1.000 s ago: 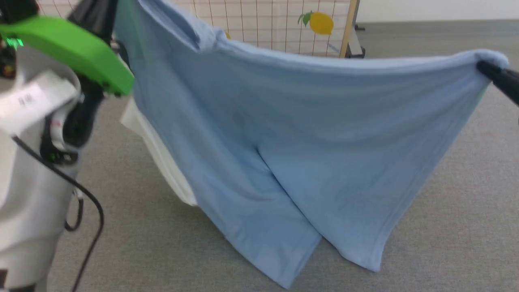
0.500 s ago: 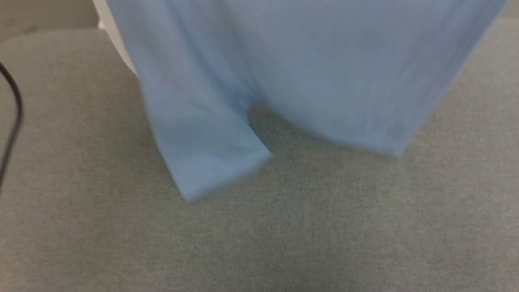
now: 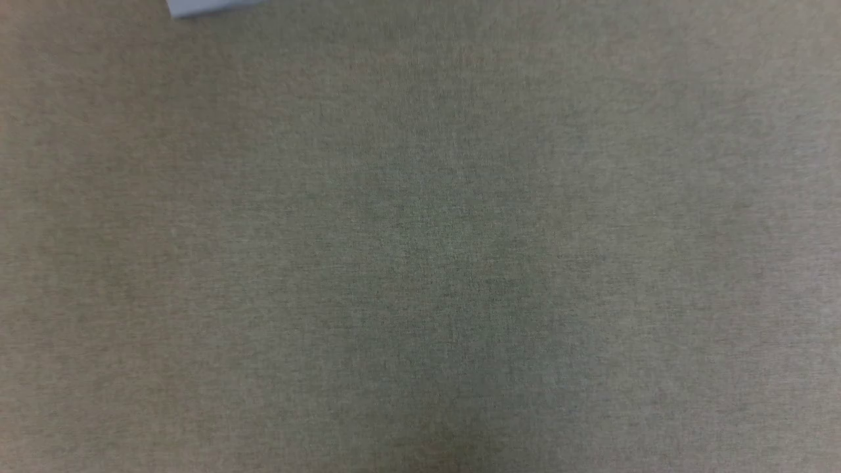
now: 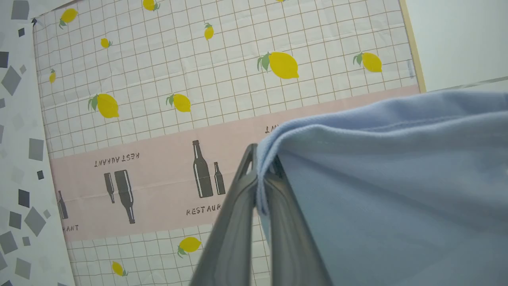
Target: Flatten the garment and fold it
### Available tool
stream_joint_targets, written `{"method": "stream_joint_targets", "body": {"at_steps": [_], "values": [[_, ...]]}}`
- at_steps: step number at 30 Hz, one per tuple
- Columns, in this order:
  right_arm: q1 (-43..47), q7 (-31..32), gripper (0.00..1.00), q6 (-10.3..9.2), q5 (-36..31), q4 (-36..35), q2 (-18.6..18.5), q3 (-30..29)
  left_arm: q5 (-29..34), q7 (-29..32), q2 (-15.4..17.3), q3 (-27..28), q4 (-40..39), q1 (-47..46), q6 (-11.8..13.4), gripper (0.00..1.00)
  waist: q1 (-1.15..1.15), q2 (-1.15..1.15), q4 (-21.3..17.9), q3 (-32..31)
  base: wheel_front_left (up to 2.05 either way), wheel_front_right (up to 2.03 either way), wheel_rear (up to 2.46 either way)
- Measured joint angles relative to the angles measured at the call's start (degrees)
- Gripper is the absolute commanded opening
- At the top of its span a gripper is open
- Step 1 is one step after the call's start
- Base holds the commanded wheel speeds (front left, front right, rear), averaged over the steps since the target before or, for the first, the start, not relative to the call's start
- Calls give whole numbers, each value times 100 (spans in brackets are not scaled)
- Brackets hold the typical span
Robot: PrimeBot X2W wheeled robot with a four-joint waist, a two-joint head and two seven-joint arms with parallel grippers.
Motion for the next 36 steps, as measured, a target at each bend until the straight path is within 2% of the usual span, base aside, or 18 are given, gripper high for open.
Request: {"method": "stream_joint_targets", "body": {"at_steps": [9, 17, 20, 21, 27, 32, 36], "values": [[-161, -304, 0, 0, -201, 514, 41, -109, -75, -393, -168, 18, 621, -41, 36, 0, 0, 0, 57, 630, 0, 0, 0], [443, -392, 0, 0, 135, 593, -101, 90, -353, -809, -377, -9, 1141, 736, -129, 0, 0, 0, 310, 825, 0, 0, 0], [944, -485, 0, 0, 430, 560, -151, 314, -459, -949, -422, -55, 1336, 1092, -258, 0, 0, 0, 370, 752, 0, 0, 0], [1367, -561, 0, 0, 716, 479, -192, 501, -506, -1083, -461, -90, 1426, 1407, -357, 0, 0, 0, 399, 651, 0, 0, 0], [2939, -770, 0, 0, 1461, 146, -422, 967, -790, -1467, -557, -155, 1515, 2686, -571, 0, -1, 0, 461, 180, 0, 0, 0], [4495, -1001, 0, 0, 1920, -98, -570, 1127, -1112, -1642, -728, -174, 1190, 4108, -713, 0, -2, 0, 529, -375, 0, 0, 0], [5640, -1216, 0, 0, 2125, -230, -561, 1239, -1304, -1639, -771, -226, 778, 5408, -702, 0, -2, 0, 578, -857, 0, 0, 0]]}}
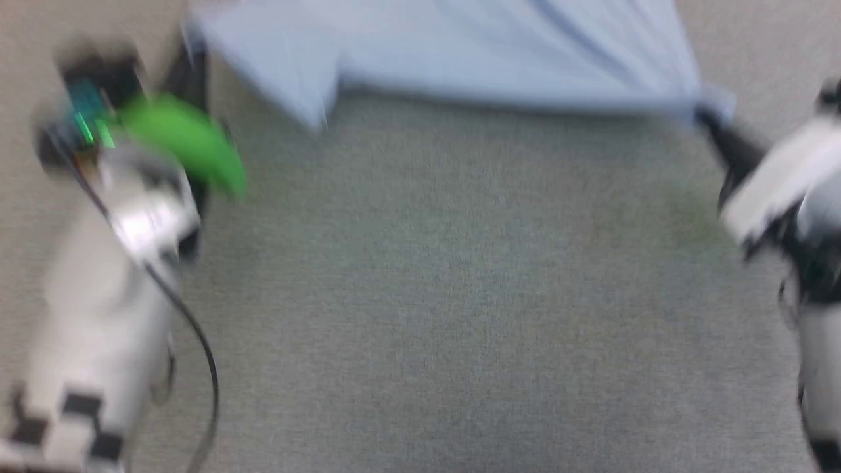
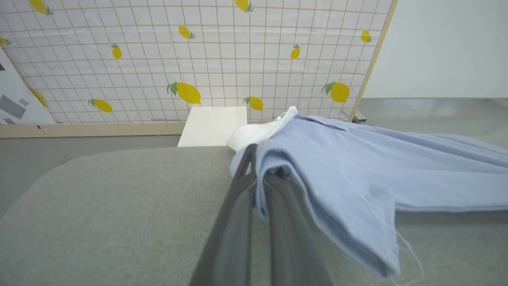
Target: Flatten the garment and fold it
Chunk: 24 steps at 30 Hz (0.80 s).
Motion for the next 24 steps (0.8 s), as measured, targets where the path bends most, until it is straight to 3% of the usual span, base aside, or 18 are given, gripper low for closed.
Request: {"method": "stream_joint_targets", "body": {"at_steps": [13, 20, 24], "values": [[2474, -606, 0, 0, 244, -114, 113, -230, -1209, 791, -115, 189, -1686, 3625, 740, 0, 0, 0, 133, -1328, 0, 0, 0], [3398, -371, 0, 0, 171, -344, -44, -252, -1853, 1685, -34, 328, -2543, 4953, 1294, 0, 0, 0, 180, -1742, 0, 0, 0], [3817, 27, 0, 1, 123, -485, -131, -288, -2080, 2298, 200, 302, -2930, 5528, 1619, 0, 0, 0, 190, -1897, 0, 0, 0]]}}
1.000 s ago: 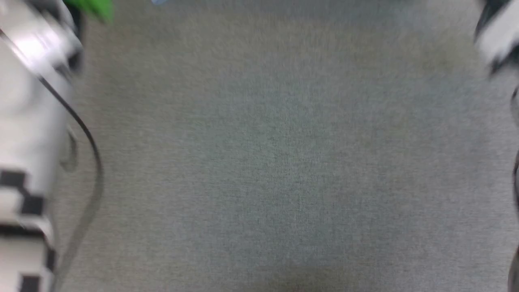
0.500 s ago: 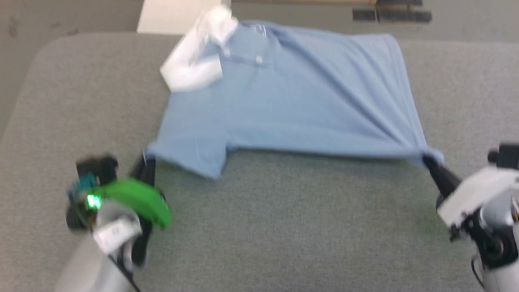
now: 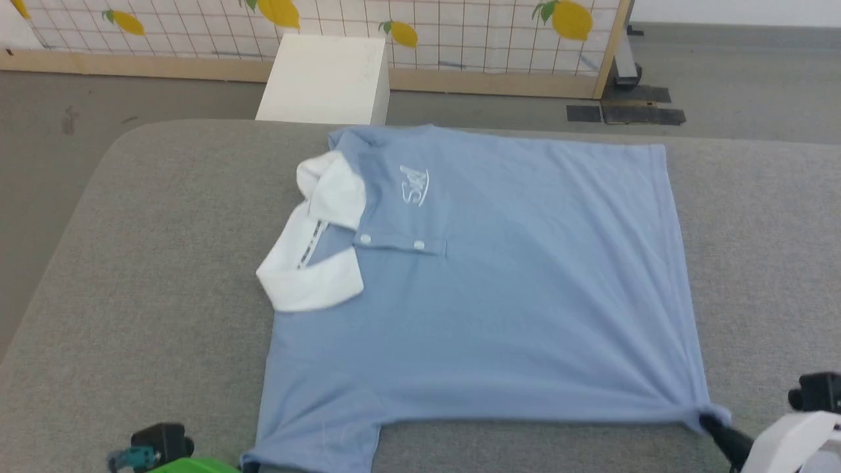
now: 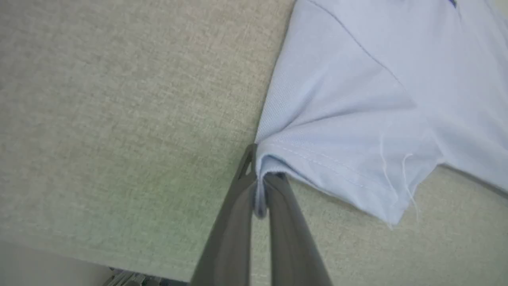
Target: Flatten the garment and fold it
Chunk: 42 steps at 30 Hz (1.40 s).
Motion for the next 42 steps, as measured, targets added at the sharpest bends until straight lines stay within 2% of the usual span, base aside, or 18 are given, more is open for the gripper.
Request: {"method": "stream_joint_targets", "body": {"at_steps": [6, 9, 15, 20, 27, 31, 35, 42], "values": [[528, 1027, 0, 0, -119, -166, -78, -77, -366, 889, 319, -62, -482, 616, 346, 0, 0, 0, -16, -175, 0, 0, 0], [653, 1338, 0, 0, -254, -342, -62, -202, -499, 1152, 419, -64, -727, 821, 467, 0, 0, 0, -37, -195, 0, 0, 0], [658, 1597, 0, 0, -368, -709, 88, -372, -533, 1033, 513, 81, -1049, 865, 505, 0, 0, 0, -33, -131, 0, 0, 0], [538, 1741, 0, 0, -470, -962, 131, -410, -263, 847, 616, 143, -1386, 592, 489, 0, 0, 0, -24, -89, 0, 0, 0], [-59, 1894, 0, 0, -572, -1169, 104, -458, 67, 994, 818, 82, -1648, -437, 356, 0, 0, 0, -63, 51, 0, 0, 0], [-530, 1972, 0, 0, -633, -1178, 75, -452, 188, 1206, 916, 0, -1596, -1198, 174, 0, 0, 0, -96, 242, 0, 0, 0], [-962, 2094, 0, 0, -726, -1134, 33, -381, 297, 1425, 973, -107, -1324, -2002, -56, 0, 0, 0, -132, 489, 0, 0, 0], [-1657, 2279, 0, 0, -923, -902, 1, -197, 457, 1596, 881, -258, -580, -3325, -436, 0, 1, 0, -200, 1001, 0, 0, 0]]}}
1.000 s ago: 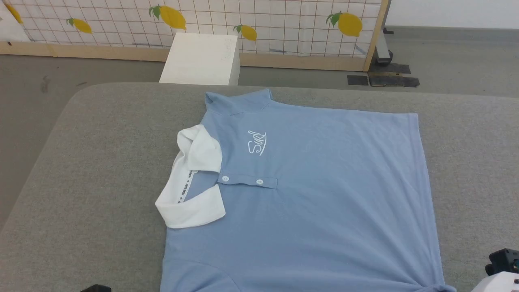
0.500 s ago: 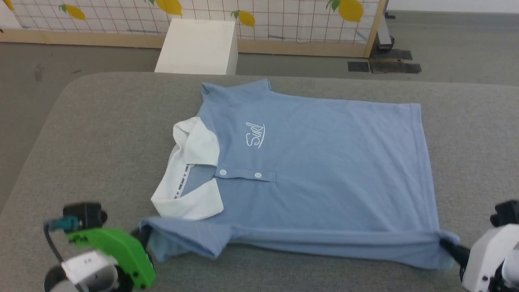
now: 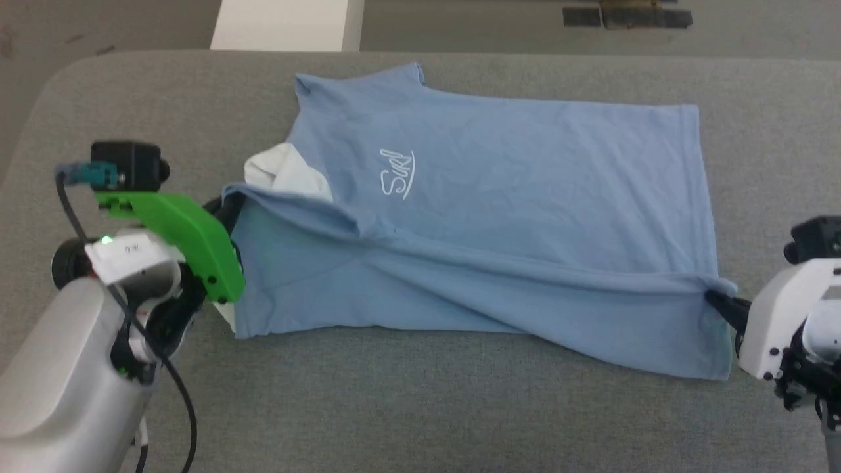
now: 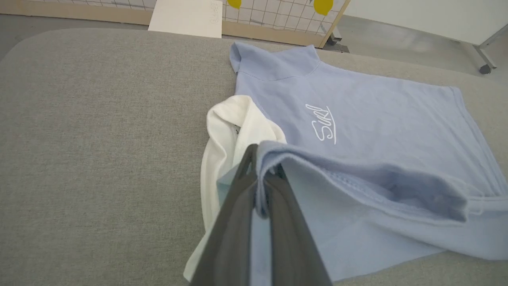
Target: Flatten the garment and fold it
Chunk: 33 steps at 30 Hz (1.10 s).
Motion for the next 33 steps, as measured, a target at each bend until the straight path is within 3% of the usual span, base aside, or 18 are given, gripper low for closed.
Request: {"method": "stream_joint_targets", "body": {"at_steps": [12, 26, 27, 28, 29, 30, 33], "values": [[-1213, -43, 0, 0, -298, 452, -32, 176, 43, -8, -304, -99, 1117, -1203, -392, 0, 1, 0, -170, 909, 0, 0, 0], [-1863, -10, 0, 3, -414, 815, -252, 498, 40, -156, -486, -201, 1822, -1510, -594, 0, 1, 0, -180, 1471, 0, 0, 0], [-1869, 40, 0, 3, -414, 846, -252, 498, 38, -156, -498, -204, 1884, -1530, -594, 12, 0, 0, -177, 1462, 0, 0, 0], [-1892, 77, 0, 3, -414, 870, -250, 495, 38, -171, -512, -207, 1930, -1545, -595, 56, 0, 0, -174, 1447, 0, 0, 0], [-1900, 108, 28, 3, -413, 892, -249, 498, 43, -215, -532, -213, 1991, -1562, -597, 100, 0, 0, -171, 1426, 0, 0, 0], [-1901, 123, 99, 3, -413, 903, -247, 502, 42, -224, -550, -224, 2042, -1573, -597, 100, 0, 0, -168, 1404, 0, 0, 0], [-1884, 165, 100, 3, -398, 944, -247, 488, 44, -263, -602, -242, 2180, -1602, -625, 100, 0, 0, -159, 1297, 0, 0, 0]]}}
